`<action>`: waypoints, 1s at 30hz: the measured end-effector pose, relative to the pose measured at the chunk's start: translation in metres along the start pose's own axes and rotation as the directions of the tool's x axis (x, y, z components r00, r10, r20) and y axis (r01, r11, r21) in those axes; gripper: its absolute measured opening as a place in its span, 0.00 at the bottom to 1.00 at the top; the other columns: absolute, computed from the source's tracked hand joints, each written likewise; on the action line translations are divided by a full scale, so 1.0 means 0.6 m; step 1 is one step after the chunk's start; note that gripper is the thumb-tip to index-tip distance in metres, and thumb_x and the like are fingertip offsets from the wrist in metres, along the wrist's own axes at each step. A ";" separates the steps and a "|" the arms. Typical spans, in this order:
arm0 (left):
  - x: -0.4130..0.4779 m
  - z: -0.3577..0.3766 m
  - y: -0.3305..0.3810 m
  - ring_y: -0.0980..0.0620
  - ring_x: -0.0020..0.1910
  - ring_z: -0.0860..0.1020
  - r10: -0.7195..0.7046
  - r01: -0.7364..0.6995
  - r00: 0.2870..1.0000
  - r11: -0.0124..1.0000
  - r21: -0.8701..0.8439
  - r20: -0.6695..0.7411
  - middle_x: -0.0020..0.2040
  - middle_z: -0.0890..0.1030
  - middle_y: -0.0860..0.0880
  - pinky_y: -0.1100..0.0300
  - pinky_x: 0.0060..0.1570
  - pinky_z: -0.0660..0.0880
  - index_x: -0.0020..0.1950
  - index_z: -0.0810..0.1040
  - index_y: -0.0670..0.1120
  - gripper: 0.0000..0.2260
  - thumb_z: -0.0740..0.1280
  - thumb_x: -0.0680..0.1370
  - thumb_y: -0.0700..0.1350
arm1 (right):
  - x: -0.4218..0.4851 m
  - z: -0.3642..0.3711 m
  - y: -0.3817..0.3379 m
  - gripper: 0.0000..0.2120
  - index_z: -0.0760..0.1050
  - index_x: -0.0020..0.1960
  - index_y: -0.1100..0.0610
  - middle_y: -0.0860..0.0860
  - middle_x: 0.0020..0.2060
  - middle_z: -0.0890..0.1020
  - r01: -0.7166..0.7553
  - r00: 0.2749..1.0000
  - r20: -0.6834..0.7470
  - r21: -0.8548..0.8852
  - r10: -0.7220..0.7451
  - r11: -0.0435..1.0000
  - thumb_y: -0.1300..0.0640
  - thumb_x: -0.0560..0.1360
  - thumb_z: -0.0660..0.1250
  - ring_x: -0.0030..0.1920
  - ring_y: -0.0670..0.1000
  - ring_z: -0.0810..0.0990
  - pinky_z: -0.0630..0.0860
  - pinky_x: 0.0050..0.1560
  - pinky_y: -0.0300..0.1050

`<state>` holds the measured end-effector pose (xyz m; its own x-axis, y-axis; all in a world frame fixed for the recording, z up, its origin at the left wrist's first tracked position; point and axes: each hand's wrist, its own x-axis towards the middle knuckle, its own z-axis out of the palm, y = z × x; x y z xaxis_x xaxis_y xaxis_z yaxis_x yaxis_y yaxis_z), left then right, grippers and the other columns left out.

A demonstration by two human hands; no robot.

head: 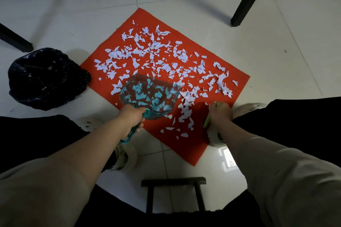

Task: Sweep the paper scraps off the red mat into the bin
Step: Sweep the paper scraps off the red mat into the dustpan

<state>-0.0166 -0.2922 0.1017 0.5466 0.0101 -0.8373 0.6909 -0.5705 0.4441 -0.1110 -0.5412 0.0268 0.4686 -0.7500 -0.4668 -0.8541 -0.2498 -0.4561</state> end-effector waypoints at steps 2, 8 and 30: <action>-0.002 0.001 -0.001 0.52 0.27 0.70 0.001 -0.001 1.000 1.000 0.004 0.007 0.33 0.73 0.47 0.60 0.25 0.69 0.51 0.75 0.42 0.07 0.60 0.82 0.45 | -0.007 0.007 0.009 0.15 0.77 0.56 0.63 0.60 0.54 0.81 0.037 0.993 0.117 -0.112 -0.023 0.993 0.56 0.81 0.56 0.55 0.61 0.79 0.74 0.54 0.50; 0.000 -0.004 -0.006 0.52 0.27 0.70 -0.007 0.007 1.000 1.000 0.016 0.011 0.33 0.73 0.47 0.60 0.26 0.69 0.54 0.75 0.41 0.09 0.60 0.82 0.45 | -0.009 0.019 -0.010 0.12 0.79 0.59 0.58 0.59 0.53 0.81 0.055 0.982 0.175 0.115 -0.075 0.992 0.58 0.79 0.60 0.49 0.61 0.82 0.80 0.52 0.58; 0.000 -0.006 -0.014 0.53 0.27 0.70 -0.011 0.010 1.000 0.999 0.035 0.011 0.33 0.73 0.47 0.61 0.25 0.70 0.55 0.75 0.42 0.08 0.60 0.82 0.45 | -0.053 0.006 0.007 0.07 0.76 0.46 0.60 0.58 0.40 0.82 0.041 0.962 0.271 0.031 -0.048 0.999 0.55 0.76 0.66 0.30 0.58 0.84 0.83 0.35 0.51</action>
<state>-0.0205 -0.2846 0.0992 0.5341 0.0073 -0.8454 0.6792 -0.5992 0.4239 -0.1290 -0.5161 0.0370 0.5526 -0.5435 -0.6319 -0.8267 -0.2611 -0.4984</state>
